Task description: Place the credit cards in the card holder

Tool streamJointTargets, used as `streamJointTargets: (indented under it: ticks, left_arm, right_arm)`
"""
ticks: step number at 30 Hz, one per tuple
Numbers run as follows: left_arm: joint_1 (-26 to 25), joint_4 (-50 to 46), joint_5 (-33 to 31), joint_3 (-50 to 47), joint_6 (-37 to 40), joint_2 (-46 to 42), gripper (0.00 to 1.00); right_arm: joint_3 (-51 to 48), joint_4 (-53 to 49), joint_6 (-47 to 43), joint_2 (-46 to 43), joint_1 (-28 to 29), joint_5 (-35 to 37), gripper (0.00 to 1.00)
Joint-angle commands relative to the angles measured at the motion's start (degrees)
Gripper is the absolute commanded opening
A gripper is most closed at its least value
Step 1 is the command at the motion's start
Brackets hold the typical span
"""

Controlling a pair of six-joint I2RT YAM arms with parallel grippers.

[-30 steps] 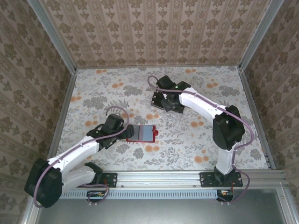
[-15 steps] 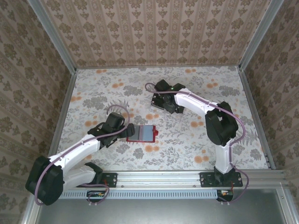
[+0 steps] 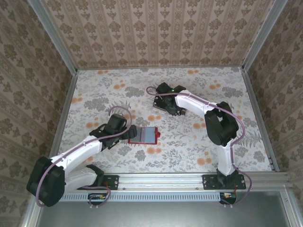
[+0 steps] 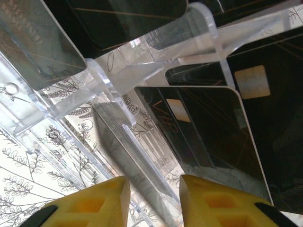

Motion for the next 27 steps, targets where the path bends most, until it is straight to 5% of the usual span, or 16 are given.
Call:
streamJointTargets:
  ticks: [1,11,27]
  left_arm:
    - [0.4,0.5,0.7,1.2,1.2,0.6,1.00]
    - [0.4,0.9,1.3,1.2,1.6,0.9,1.00]
    - [0.4,1.6,1.7,1.0,1.2,1.1,1.00]
  right_arm:
    - [1.0,-1.5,-2.0,-0.3,-0.3,1.8,0.27]
    - [-0.2,0.1,-6.2,-2.4,-0.3,2.1,0.18]
    - [-1.4,-0.2,-7.9,-3.7,-0.3,2.8,0.21]
